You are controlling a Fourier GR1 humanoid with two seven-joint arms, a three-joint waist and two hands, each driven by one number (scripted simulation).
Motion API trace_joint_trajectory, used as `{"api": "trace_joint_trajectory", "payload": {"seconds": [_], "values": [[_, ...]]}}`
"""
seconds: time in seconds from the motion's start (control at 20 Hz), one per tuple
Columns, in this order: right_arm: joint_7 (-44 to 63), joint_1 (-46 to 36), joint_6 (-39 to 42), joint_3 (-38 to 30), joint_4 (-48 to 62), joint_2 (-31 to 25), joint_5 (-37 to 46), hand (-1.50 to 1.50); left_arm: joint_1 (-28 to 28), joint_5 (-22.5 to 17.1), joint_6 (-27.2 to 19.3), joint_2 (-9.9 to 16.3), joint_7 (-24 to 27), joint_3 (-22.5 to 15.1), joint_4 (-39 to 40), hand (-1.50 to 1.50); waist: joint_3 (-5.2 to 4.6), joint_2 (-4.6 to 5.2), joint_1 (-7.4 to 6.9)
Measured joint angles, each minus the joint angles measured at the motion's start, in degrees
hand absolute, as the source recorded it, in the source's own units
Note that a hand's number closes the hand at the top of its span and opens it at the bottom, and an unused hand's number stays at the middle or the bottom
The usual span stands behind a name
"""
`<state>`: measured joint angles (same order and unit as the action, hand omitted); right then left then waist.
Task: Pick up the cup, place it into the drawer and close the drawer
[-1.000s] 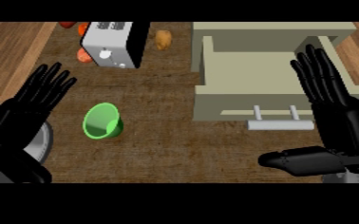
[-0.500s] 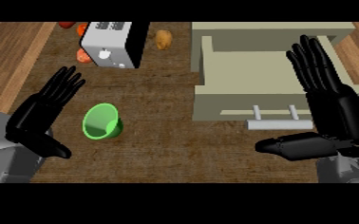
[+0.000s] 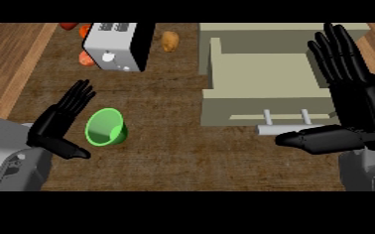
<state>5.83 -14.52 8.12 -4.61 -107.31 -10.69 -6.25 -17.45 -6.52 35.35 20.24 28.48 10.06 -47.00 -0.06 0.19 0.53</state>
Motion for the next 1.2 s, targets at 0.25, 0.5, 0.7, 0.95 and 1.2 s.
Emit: {"api": "trace_joint_trajectory", "payload": {"seconds": [0.25, 0.5, 0.7, 0.95, 1.2], "values": [[-0.5, -0.1, 0.6, -0.3, 0.4, 0.1, -0.3, -1.50, -4.3, 5.8, -3.7, 0.7, 8.0, -0.8, 13.5, -1.50, -0.04, 0.14, 0.44], [-0.5, -0.4, 0.8, -0.1, 0.6, 0.3, 0.0, -1.50, -7.4, 9.4, -7.2, 0.5, 14.5, -1.7, 23.1, -1.50, -0.08, 0.23, 0.64], [-1.1, -0.5, 0.8, -0.6, 1.2, 0.2, 0.1, -1.50, -8.7, 10.9, -9.5, 0.0, 18.1, -2.1, 27.6, -1.50, -0.13, 0.36, 0.90], [-0.5, -1.4, 1.8, -1.5, 1.5, -0.7, -1.2, -1.50, -9.1, 11.7, -10.5, -0.3, 21.4, -2.4, 30.6, -1.50, -0.19, 0.52, 1.16], [0.2, -1.9, 1.8, -1.2, 1.2, -0.7, -1.2, -1.50, -10.5, 12.1, -11.5, -1.6, 23.2, -2.5, 32.8, -1.50, -0.25, 0.63, 1.51]]}}
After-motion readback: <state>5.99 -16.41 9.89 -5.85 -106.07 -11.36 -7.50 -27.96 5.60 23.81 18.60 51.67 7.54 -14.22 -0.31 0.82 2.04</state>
